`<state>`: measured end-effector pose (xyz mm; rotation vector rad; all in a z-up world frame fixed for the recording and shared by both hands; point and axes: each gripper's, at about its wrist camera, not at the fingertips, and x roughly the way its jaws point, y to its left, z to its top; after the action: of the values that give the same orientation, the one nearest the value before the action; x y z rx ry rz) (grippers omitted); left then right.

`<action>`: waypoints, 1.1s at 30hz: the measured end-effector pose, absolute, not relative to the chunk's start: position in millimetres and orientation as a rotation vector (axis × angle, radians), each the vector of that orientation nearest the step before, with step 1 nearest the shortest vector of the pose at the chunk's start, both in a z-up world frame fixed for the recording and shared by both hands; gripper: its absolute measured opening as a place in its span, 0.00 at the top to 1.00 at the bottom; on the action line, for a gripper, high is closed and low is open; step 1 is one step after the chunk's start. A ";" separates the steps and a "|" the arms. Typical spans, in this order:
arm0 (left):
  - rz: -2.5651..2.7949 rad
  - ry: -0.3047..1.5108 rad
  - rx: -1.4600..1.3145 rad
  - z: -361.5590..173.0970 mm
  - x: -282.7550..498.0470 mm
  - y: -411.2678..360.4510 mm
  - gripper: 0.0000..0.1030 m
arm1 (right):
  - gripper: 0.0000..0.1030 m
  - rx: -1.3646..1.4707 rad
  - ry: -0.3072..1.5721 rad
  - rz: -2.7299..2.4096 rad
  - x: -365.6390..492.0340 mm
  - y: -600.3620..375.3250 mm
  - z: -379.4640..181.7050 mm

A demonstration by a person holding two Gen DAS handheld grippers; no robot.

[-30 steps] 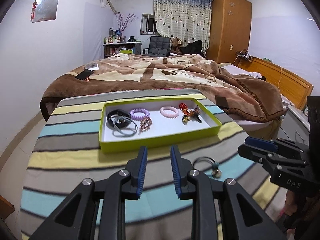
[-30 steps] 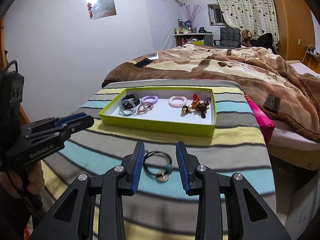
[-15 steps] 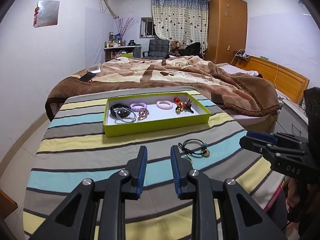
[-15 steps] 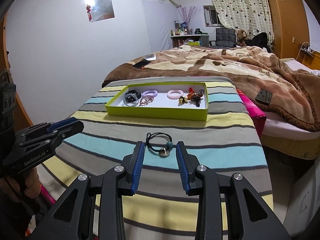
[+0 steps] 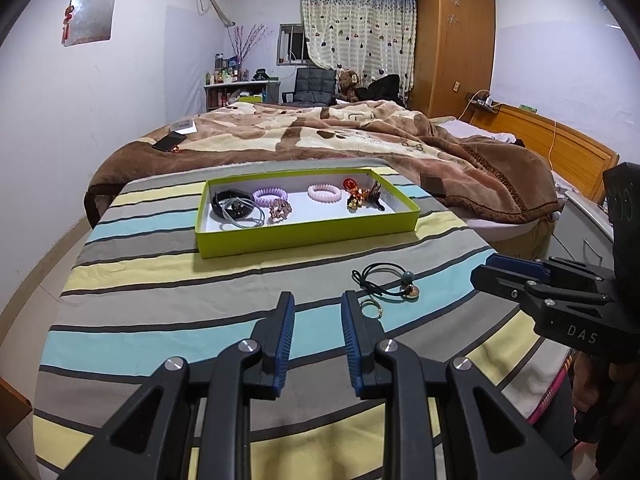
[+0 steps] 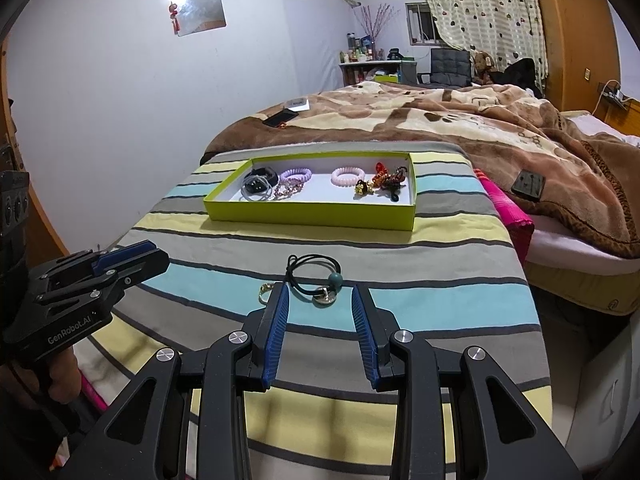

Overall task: Organize jewelry
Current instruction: 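Move both open tools back over the ring and black elastic, then grasp the gold ring with the left tool while the right tool grasps the black elastic with teal bead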

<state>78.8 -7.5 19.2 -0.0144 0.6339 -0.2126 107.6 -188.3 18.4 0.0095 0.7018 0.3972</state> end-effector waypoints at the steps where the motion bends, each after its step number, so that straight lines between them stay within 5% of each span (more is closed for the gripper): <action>1: -0.213 0.638 -0.014 17.8 80.2 -8.8 0.76 | 0.67 0.011 0.708 0.397 109.7 -187.9 16.7; 16: -0.216 0.677 -0.029 4.6 100.3 -6.6 0.74 | 0.67 0.014 0.827 0.359 158.2 -170.2 -8.4; 27: -0.243 0.715 -0.055 -3.5 112.6 -7.6 0.74 | 0.87 -0.022 0.915 0.354 181.1 -161.0 -24.7; 33: -0.295 0.740 -0.064 -5.8 118.1 -20.5 0.65 | 0.87 -0.004 0.906 0.333 177.2 -170.6 -23.9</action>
<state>118.1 -20.5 -5.8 -0.0644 0.7396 -0.2947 177.2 -170.6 -23.9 -0.0042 0.9057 0.3331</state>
